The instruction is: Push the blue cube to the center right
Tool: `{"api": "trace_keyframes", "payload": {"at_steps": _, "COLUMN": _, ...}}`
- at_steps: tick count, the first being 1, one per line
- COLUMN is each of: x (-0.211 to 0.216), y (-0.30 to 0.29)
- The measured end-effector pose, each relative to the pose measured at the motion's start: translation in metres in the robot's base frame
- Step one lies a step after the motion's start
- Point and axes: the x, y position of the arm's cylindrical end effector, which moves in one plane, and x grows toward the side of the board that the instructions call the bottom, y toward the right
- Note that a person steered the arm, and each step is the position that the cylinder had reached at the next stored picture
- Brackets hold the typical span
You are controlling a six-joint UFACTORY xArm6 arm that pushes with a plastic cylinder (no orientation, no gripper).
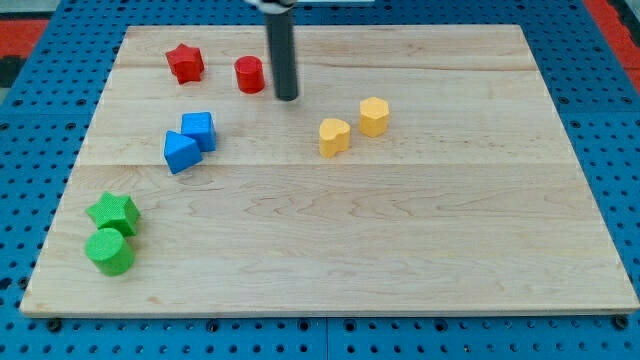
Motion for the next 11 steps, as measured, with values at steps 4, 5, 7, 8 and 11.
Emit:
{"api": "trace_keyframes", "payload": {"at_steps": 4, "x": 0.045, "y": 0.021}}
{"api": "trace_keyframes", "payload": {"at_steps": 5, "x": 0.038, "y": -0.064}}
{"api": "trace_keyframes", "payload": {"at_steps": 7, "x": 0.111, "y": -0.195}}
{"api": "trace_keyframes", "payload": {"at_steps": 8, "x": 0.167, "y": -0.201}}
{"api": "trace_keyframes", "payload": {"at_steps": 11, "x": 0.112, "y": -0.139}}
